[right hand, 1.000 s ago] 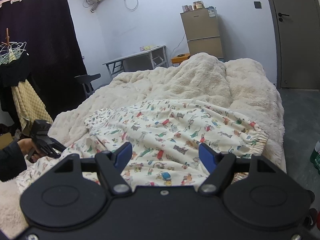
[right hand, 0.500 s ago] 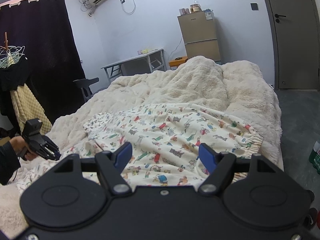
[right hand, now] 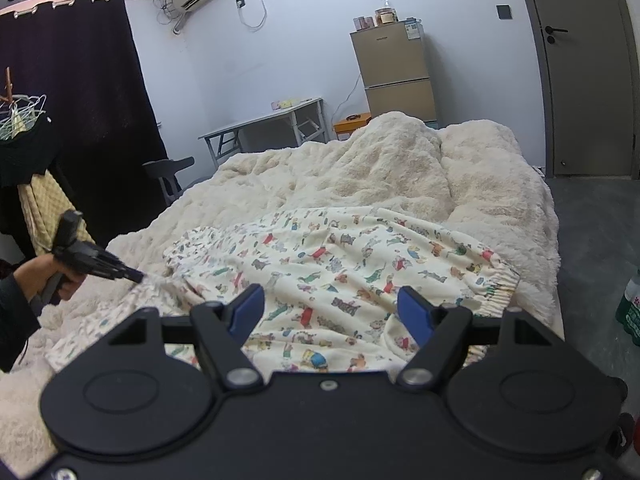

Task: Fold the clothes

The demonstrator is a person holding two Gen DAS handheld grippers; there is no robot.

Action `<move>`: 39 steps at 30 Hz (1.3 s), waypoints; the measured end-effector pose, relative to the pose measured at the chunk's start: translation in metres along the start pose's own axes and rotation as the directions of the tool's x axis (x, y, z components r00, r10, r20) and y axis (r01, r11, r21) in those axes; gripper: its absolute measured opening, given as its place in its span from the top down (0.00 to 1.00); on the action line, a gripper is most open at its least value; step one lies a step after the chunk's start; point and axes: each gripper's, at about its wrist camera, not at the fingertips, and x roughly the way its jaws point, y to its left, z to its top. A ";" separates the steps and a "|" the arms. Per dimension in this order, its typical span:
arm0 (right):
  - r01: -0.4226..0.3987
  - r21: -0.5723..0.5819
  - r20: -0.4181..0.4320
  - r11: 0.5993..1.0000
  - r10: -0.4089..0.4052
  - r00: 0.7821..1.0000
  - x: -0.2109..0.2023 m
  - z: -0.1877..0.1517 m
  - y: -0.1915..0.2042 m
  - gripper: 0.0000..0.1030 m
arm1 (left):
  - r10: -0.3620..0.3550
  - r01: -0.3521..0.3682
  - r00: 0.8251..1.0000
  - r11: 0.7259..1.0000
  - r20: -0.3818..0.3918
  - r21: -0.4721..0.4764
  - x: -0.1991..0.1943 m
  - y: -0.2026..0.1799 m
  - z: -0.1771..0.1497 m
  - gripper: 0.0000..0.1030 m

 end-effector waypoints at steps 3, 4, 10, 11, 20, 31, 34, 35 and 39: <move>0.002 -0.058 -0.022 0.998 -0.003 1.000 -0.014 0.000 0.001 0.30 | 0.121 -0.120 0.993 0.988 0.002 0.097 -0.006 -0.022 -0.007 0.58; 0.002 -0.084 -0.034 0.996 -0.005 0.999 -0.020 -0.001 0.001 0.30 | 0.128 -0.132 0.991 0.986 0.042 0.098 -0.022 -0.025 -0.013 0.46; -0.050 -0.304 -0.158 0.951 0.002 0.987 -0.065 -0.022 0.018 0.30 | 0.036 -0.075 0.955 0.990 0.295 0.121 -0.138 -0.076 -0.043 0.31; -0.078 -0.331 -0.179 0.940 0.018 0.984 -0.072 -0.029 0.023 0.30 | -0.015 -0.041 0.942 0.987 0.336 0.157 -0.157 -0.094 -0.047 0.27; -0.278 -0.535 -0.253 0.798 0.163 0.954 -0.087 -0.061 0.097 0.37 | -0.197 0.038 0.930 0.892 0.312 0.450 -0.173 -0.195 -0.074 0.30; -0.191 -0.522 -0.168 0.831 0.120 0.979 -0.056 -0.053 0.117 0.94 | -0.063 -0.061 0.943 0.932 0.327 0.356 -0.158 -0.182 -0.099 0.53; -0.158 -0.486 -0.167 0.859 0.087 0.982 -0.062 -0.050 0.111 0.72 | -0.058 -0.056 0.941 0.945 0.335 0.322 -0.157 -0.173 -0.105 0.53; -0.152 -0.483 -0.176 0.863 0.075 0.982 -0.064 -0.052 0.111 0.64 | -0.057 -0.057 0.940 0.946 0.335 0.320 -0.158 -0.173 -0.106 0.53; -0.186 -0.396 -0.190 0.899 0.118 0.975 -0.084 -0.049 0.103 0.64 | -0.056 -0.051 0.943 0.950 0.328 0.309 -0.159 -0.170 -0.116 0.53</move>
